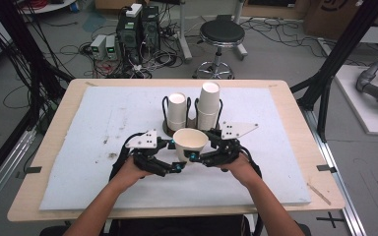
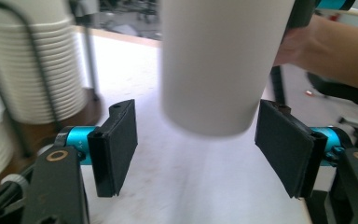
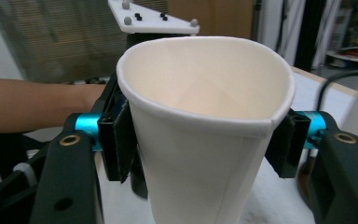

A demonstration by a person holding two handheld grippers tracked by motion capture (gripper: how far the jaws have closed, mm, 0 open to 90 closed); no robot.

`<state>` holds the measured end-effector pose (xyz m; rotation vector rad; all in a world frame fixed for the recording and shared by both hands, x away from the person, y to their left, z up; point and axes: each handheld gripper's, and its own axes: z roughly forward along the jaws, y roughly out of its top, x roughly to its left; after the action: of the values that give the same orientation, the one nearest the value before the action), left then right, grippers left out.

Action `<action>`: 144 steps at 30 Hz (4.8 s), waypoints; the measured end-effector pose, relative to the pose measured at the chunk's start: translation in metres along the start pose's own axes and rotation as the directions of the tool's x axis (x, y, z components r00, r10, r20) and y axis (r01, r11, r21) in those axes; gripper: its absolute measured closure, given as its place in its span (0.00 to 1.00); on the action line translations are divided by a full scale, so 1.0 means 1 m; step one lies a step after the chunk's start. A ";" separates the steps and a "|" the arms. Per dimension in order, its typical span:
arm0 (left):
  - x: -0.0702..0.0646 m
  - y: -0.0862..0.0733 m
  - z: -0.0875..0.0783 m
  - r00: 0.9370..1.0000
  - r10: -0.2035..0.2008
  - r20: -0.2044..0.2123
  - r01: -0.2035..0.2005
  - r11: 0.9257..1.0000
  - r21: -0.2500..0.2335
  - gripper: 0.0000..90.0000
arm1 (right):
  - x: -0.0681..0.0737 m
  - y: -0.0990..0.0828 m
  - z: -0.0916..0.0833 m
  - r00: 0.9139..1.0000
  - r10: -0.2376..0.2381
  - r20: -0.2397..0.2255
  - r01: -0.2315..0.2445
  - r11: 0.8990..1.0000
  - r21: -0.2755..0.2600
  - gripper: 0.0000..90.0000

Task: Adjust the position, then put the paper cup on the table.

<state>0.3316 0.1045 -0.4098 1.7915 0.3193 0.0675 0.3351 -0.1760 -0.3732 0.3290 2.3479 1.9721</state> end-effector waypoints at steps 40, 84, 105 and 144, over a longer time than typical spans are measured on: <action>0.030 -0.009 -0.065 0.950 -0.085 -0.300 0.057 0.993 -0.099 0.25 | -0.012 0.000 -0.015 0.995 -0.014 0.098 0.012 1.000 0.022 0.42; 0.034 -0.017 -0.064 0.943 -0.127 -0.307 0.105 0.991 -0.086 0.24 | -0.083 -0.067 -0.130 0.760 0.116 0.639 -0.240 0.965 0.109 0.41; 0.035 -0.019 -0.066 0.940 -0.131 -0.316 0.110 0.990 -0.083 0.24 | -0.078 -0.075 -0.130 0.755 0.128 0.643 -0.289 0.945 0.152 0.27; 0.043 -0.014 -0.094 0.914 -0.157 -0.373 0.099 0.981 -0.169 0.22 | -0.015 -0.040 -0.174 0.776 0.115 0.620 -0.162 0.987 0.020 0.24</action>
<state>0.3499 0.2073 -0.4051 1.5988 0.6967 0.3461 0.3138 -0.3535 -0.3823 1.0100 1.9929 1.4953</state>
